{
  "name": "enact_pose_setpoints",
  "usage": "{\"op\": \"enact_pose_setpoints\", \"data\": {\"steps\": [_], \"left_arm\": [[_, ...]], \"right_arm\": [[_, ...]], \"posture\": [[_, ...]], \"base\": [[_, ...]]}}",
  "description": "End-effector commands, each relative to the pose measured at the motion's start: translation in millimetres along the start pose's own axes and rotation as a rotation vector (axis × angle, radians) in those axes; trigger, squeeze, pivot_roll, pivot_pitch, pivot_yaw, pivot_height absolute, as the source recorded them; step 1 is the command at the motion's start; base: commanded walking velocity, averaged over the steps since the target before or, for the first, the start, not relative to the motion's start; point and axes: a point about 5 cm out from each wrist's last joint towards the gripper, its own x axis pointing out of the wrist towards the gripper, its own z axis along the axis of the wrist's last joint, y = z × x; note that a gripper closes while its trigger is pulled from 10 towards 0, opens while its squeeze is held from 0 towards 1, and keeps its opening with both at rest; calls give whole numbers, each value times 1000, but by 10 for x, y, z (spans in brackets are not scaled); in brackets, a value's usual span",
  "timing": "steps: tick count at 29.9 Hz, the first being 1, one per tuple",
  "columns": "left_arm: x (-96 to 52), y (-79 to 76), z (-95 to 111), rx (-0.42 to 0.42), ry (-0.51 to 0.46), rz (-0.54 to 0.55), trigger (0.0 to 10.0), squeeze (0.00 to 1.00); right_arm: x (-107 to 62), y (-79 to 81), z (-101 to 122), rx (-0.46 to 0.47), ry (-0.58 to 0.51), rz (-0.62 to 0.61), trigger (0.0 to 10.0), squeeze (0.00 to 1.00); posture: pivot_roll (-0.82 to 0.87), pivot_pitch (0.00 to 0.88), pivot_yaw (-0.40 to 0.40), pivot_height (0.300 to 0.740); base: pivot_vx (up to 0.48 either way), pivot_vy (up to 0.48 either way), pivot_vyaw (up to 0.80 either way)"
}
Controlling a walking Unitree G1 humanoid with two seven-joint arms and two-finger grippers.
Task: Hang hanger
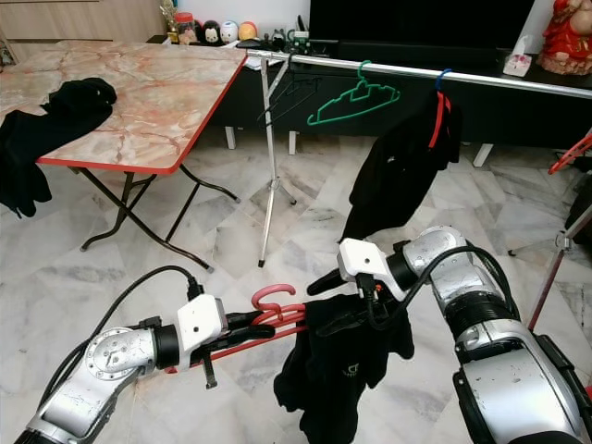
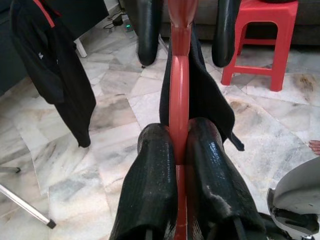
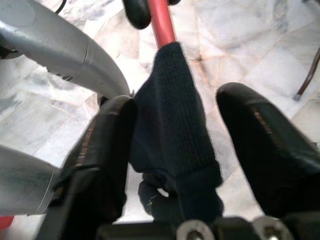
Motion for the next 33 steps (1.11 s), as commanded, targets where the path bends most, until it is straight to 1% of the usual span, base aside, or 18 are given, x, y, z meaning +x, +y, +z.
{"op": "enact_pose_setpoints", "data": {"steps": [1, 3, 4, 14, 15, 16, 17, 18, 19, 26, 27, 28, 29, 30, 31, 33], "left_arm": [[38, 33, 162, 48, -54, -8, 10000, 0], [38, 33, 163, 48, -53, -8, 10000, 0], [47, 34, 169, 48, -55, -9, 10000, 0], [69, 42, 180, 53, -56, -11, 10000, 0], [69, 42, 180, 53, -56, -11, 10000, 0], [69, 42, 179, 52, -55, -11, 10000, 0], [69, 42, 179, 52, -55, -11, 10000, 0], [69, 42, 178, 52, -54, -11, 10000, 0], [69, 41, 178, 52, -53, -11, 10000, 0], [75, 42, 177, 53, -52, -9, 10000, 0], [76, 44, 177, 53, -52, -8, 10000, 0], [76, 47, 177, 54, -52, -7, 10000, 0], [76, 50, 177, 54, -52, -6, 10000, 0], [76, 51, 177, 55, -52, -5, 10000, 0], [76, 52, 178, 55, -52, -5, 10000, 0], [78, 54, 180, 56, -52, -4, 10000, 0]], "right_arm": [[-14, -32, 66, -16, -1, 17, 4980, 0], [-13, -34, 65, -16, -1, 17, 4980, 0], [1, -25, 45, -8, 7, 24, 0, 0], [43, 30, -45, -4, 81, 72, 0, 0], [45, 35, -51, -6, 87, 76, 863, 0], [51, 43, -66, -5, 99, 83, 3294, 0], [51, 43, -66, -5, 99, 83, 3294, 0], [55, 48, -75, -6, 106, 87, 7922, 0], [60, 53, -84, -4, 113, 91, 10000, 0], [92, 57, -87, -6, 120, 103, 10000, 0], [94, 56, -88, -7, 121, 103, 9255, 0], [100, 53, -85, -8, 120, 100, 4118, 0], [107, 49, -83, -7, 119, 96, 2196, 0], [111, 47, -82, -7, 118, 93, 2196, 0], [122, 46, -84, -8, 120, 92, 0, 0], [136, 46, -88, -7, 123, 90, 0, 0]], "posture": [[-138, 0, -7, 732], [-138, 0, -7, 732], [-140, 0, -9, 732], [-139, 0, -8, 732], [-138, 0, -9, 732], [-138, 0, -9, 732], [-138, 0, -9, 732], [-138, 0, -9, 732], [-136, 0, -9, 732], [-135, 0, -10, 732], [-135, 0, -10, 732], [-135, 0, -9, 732], [-135, 0, -9, 732], [-135, 0, -9, 732], [-135, 0, -9, 732], [-135, 0, -9, 732]], "base": [[0, 0, 0], [0, 0, 0], [0, 0, 0], [0, 0, 0], [0, 0, 0], [0, 0, 0], [0, 0, 0], [0, 0, 0], [0, 0, 0], [0, 0, 0], [0, 0, 0], [0, 0, 0], [0, 0, 0], [0, 0, 0], [0, 0, 0], [0, 0, 0]]}}
